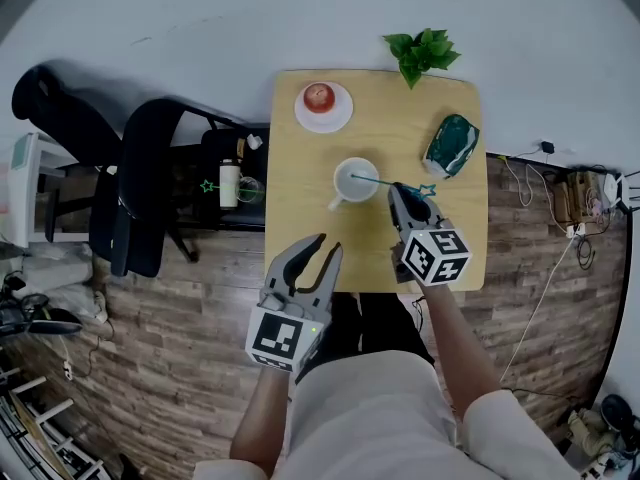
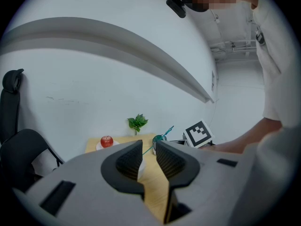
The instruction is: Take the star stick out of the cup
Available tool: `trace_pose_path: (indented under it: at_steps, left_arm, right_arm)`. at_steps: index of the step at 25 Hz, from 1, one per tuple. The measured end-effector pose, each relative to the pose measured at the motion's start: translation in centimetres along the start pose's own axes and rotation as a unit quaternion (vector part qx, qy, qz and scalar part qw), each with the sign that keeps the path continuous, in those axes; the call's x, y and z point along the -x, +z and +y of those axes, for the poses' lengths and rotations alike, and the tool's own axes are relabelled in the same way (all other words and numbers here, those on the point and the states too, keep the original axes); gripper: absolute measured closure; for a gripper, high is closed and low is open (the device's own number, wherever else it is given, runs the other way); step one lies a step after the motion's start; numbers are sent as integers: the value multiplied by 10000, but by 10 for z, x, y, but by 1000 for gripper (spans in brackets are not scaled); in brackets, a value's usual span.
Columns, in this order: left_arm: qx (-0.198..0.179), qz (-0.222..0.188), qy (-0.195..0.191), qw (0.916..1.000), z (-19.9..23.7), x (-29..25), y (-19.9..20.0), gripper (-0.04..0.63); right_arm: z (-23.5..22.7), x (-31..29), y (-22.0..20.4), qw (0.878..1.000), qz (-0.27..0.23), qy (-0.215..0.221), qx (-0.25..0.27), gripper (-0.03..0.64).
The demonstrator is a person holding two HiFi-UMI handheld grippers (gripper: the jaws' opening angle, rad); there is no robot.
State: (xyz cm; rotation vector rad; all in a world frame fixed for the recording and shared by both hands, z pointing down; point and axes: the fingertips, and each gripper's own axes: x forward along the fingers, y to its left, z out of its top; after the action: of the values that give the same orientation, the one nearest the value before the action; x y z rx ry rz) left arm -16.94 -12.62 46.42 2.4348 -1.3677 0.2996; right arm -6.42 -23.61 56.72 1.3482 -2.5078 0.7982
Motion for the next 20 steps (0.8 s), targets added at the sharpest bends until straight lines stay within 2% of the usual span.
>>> trace_pose_path:
  at_steps: [20]
  left_arm:
    - [-82,-205,-5,9998,-24,24,7,523]
  right_arm:
    - [34,69,36,9977,-449,223,458,604]
